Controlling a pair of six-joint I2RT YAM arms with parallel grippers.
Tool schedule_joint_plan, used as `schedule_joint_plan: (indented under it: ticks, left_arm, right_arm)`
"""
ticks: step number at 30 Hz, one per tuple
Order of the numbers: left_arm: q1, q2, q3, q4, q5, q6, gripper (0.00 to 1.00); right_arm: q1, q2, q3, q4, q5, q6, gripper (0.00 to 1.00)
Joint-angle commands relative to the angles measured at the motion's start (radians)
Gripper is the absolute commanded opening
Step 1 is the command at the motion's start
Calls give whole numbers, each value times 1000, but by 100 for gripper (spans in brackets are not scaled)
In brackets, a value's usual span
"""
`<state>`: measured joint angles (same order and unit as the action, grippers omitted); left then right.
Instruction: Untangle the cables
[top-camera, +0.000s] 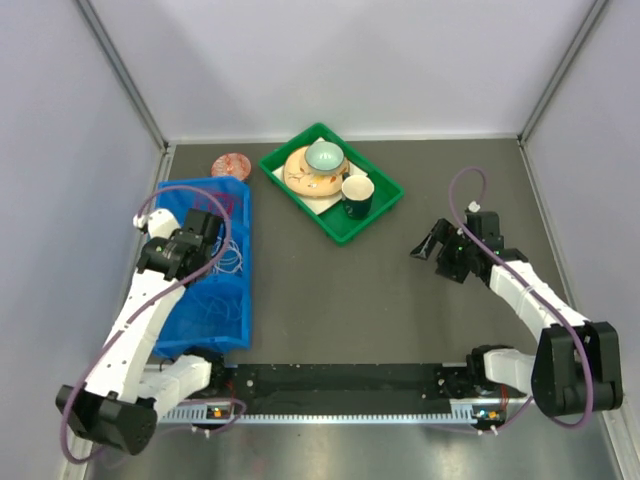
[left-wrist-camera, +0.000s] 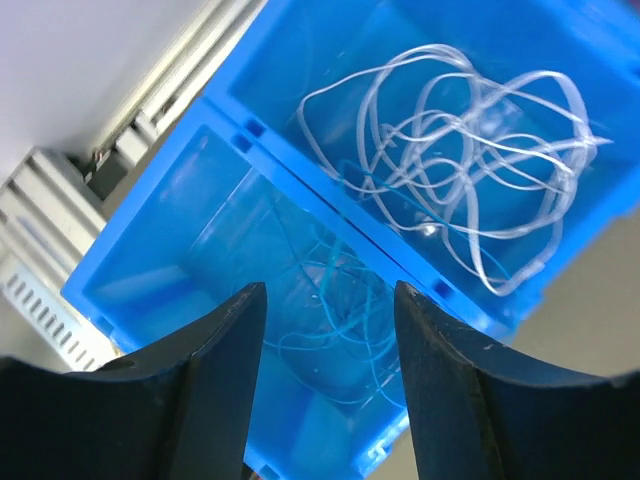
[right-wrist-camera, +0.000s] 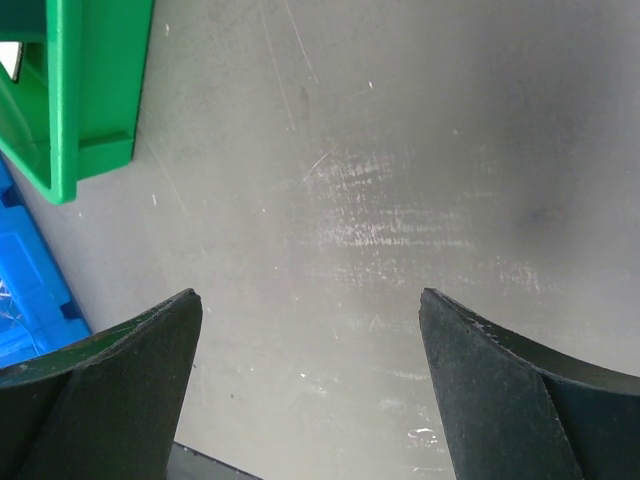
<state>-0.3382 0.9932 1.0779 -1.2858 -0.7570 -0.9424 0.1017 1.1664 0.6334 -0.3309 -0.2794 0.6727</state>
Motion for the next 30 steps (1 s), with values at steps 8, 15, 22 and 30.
schedule_joint_plan:
  ticks: [8, 15, 22, 30]
  left_arm:
    - [263, 48, -65, 236, 271, 263, 53]
    - [317, 93, -98, 283, 328, 283, 49]
    - [331, 93, -145, 295, 318, 252, 48]
    - [331, 61, -136, 272, 286, 229, 12]
  right_arm:
    - [-8, 24, 12, 44, -32, -27, 89]
    - [-8, 55, 12, 59, -37, -30, 89]
    - [-8, 72, 12, 70, -41, -32, 89]
    - [-10, 84, 20, 73, -47, -41, 89]
